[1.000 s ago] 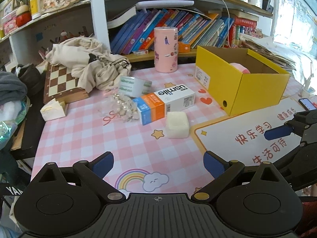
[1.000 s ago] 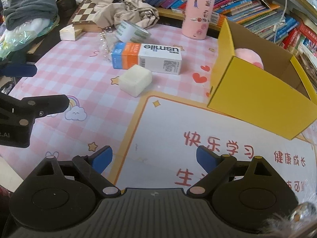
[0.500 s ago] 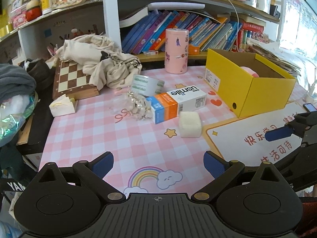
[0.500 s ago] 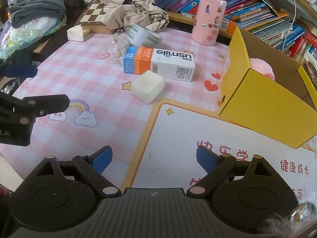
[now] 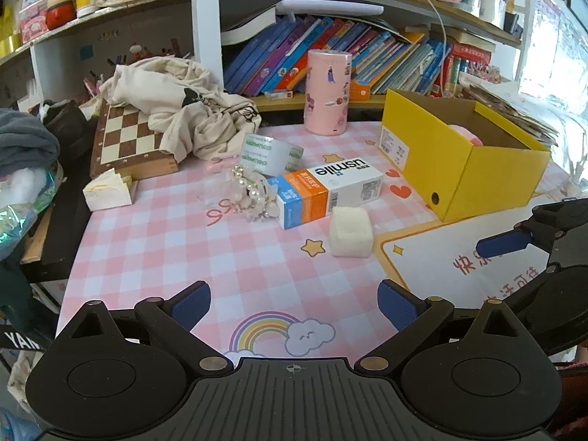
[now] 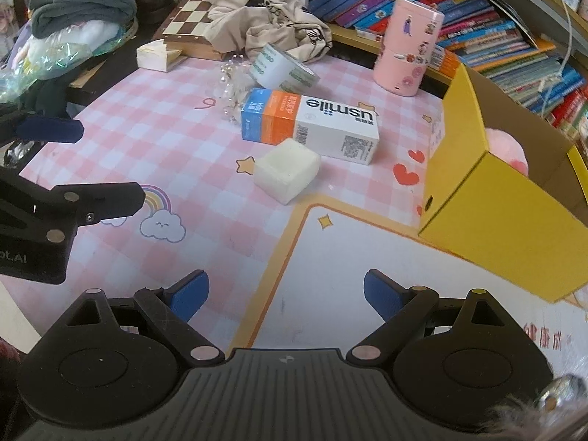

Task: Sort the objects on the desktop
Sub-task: 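Move the right tool toward the white sponge while the left tool approaches the pearl ornament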

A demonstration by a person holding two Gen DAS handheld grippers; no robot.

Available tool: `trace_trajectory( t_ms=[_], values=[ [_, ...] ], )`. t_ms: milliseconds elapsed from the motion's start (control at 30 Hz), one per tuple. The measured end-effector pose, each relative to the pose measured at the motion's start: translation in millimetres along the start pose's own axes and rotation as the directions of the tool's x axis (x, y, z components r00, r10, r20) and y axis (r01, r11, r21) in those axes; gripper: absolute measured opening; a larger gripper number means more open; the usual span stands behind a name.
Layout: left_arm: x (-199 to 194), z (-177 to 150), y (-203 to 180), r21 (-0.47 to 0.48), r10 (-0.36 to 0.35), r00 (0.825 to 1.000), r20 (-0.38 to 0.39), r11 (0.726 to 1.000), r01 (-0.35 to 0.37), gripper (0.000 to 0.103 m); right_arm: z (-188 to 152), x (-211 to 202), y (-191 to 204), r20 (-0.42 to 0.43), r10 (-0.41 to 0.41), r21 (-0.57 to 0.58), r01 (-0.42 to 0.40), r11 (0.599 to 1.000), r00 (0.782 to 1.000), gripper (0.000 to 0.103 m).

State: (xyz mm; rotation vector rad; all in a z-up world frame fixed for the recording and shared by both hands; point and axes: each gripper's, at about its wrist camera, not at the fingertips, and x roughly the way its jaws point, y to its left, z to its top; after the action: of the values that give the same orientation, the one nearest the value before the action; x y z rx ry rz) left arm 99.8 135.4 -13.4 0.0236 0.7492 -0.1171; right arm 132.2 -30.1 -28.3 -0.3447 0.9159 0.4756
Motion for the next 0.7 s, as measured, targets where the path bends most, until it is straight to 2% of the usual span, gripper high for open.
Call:
trace_trajectory(
  t_ms=[367, 700],
  values=[
    [23, 15, 9, -0.055, 0.035, 0.999, 0.006, 0.998, -0.035, 0.099, 25, 29, -11, 0.009, 0.039, -0.072, -0.038, 0.997, 0.999, 0.089],
    [58, 36, 25, -0.147, 0.068, 0.998, -0.008, 0.987, -0.069, 0.099, 47, 59, -21, 0.010, 0.076, -0.119, -0.074, 0.990, 0.997, 0.089]
  ],
)
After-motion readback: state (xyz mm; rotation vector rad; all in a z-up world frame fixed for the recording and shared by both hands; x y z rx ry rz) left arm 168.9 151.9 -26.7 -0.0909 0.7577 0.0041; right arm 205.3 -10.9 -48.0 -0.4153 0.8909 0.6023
